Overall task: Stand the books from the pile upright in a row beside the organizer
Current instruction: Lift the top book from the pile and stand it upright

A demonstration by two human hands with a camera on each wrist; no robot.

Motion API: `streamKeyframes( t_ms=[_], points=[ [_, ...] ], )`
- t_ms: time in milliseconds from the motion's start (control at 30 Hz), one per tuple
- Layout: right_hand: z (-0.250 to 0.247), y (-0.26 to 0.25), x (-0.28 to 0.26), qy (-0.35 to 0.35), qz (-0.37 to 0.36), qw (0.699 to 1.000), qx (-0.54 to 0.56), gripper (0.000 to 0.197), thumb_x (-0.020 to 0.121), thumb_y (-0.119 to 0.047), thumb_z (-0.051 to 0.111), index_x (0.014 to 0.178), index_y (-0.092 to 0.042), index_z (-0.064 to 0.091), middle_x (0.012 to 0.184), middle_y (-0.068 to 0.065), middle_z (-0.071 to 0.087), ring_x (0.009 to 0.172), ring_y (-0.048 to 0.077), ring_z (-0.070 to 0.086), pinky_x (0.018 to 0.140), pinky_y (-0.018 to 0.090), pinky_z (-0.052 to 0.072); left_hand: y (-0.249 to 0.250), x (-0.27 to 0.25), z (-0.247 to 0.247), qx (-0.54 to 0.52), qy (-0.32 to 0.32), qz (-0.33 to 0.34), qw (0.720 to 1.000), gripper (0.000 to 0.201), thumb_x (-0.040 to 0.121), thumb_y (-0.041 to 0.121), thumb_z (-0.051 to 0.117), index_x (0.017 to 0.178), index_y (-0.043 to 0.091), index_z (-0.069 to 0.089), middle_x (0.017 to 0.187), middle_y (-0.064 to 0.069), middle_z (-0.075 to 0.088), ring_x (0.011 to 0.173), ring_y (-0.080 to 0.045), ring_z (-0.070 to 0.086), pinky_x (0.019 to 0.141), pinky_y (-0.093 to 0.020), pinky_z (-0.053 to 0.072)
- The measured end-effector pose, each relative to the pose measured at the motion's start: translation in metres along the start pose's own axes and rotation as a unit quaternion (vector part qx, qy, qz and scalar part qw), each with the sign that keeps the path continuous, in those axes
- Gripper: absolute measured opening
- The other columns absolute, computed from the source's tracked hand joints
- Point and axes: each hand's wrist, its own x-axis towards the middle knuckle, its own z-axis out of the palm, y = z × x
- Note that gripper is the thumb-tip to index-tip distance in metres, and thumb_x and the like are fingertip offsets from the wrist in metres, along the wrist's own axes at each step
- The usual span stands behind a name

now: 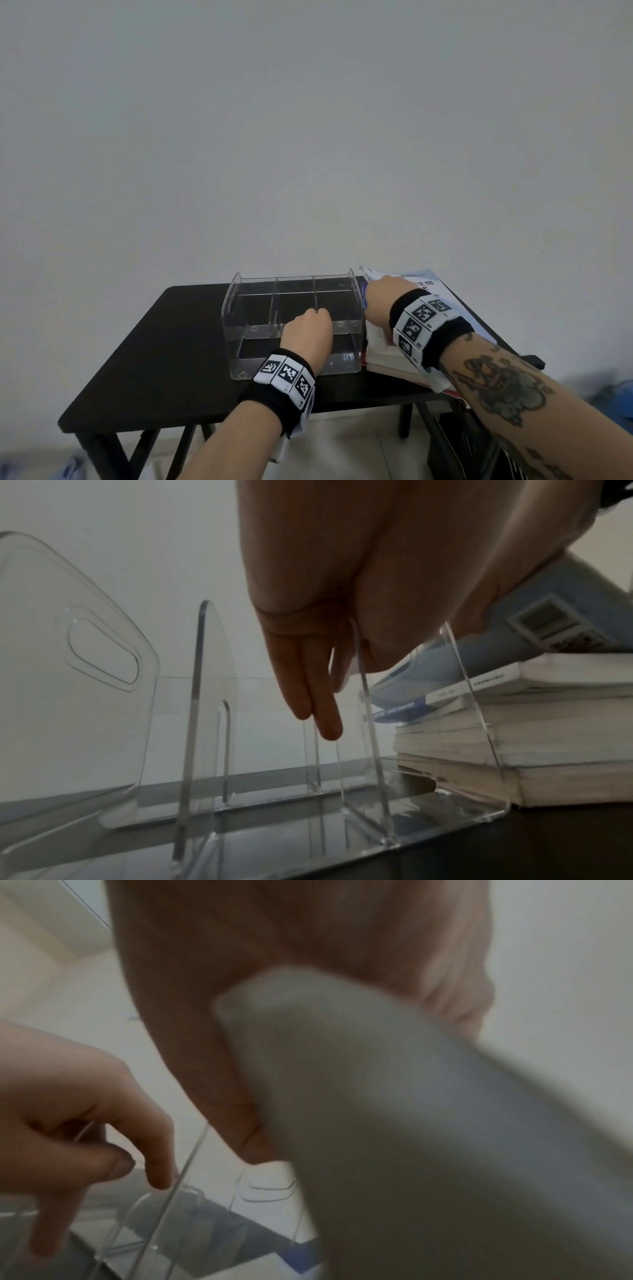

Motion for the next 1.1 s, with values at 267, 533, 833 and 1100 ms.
streamKeyframes(
  t_ms=[267, 533, 833, 1100],
  points=[
    [-0.021, 0.009, -0.007, 0.059, 0.043, 0.997, 0.032, 0.016, 0.089, -0.008, 0.047, 0.092, -0.009, 0.063, 0.079, 0.005, 0.061, 0.073, 0.024, 0.063, 0.064, 0.031, 0.051, -0.001, -0.003, 0.0, -0.014, 0.005, 0.008, 1.0, 0.026, 0.097, 0.004, 0.045, 0.122, 0.005, 0.051, 0.119, -0.013, 0.059, 0.106, -0.032, 0.063, 0.08, -0.036, 0.046],
    [-0.072, 0.041, -0.015, 0.329, 0.165, 0.844, 0.39, 0.022, 0.093, -0.016, 0.044, 0.107, 0.0, 0.051, 0.104, 0.017, 0.062, 0.08, 0.029, 0.053, 0.065, 0.028, 0.037, 0.0, -0.002, -0.001, -0.011, 0.015, 0.014, 1.0, 0.023, 0.098, 0.004, 0.044, 0.118, 0.005, 0.054, 0.117, -0.013, 0.061, 0.104, -0.032, 0.064, 0.081, -0.036, 0.048],
    [-0.048, 0.018, -0.017, 0.401, 0.075, 0.789, 0.46, 0.018, 0.085, -0.024, 0.053, 0.089, -0.007, 0.056, 0.083, 0.006, 0.065, 0.074, 0.024, 0.061, 0.054, 0.024, 0.043, -0.001, 0.0, -0.001, -0.018, 0.003, 0.008, 1.0, 0.021, 0.098, 0.005, 0.044, 0.116, 0.005, 0.054, 0.114, -0.013, 0.063, 0.102, -0.032, 0.064, 0.078, -0.036, 0.046],
    [-0.039, 0.001, -0.031, 0.472, 0.061, 0.721, 0.504, 0.022, 0.09, -0.031, 0.061, 0.089, -0.008, 0.06, 0.076, 0.001, 0.061, 0.067, 0.016, 0.055, 0.05, 0.003, 0.037, -0.001, 0.001, -0.001, -0.031, -0.004, 0.006, 0.999, 0.021, 0.097, 0.006, 0.046, 0.117, 0.005, 0.053, 0.115, -0.013, 0.061, 0.103, -0.032, 0.063, 0.081, -0.036, 0.048]
  ],
)
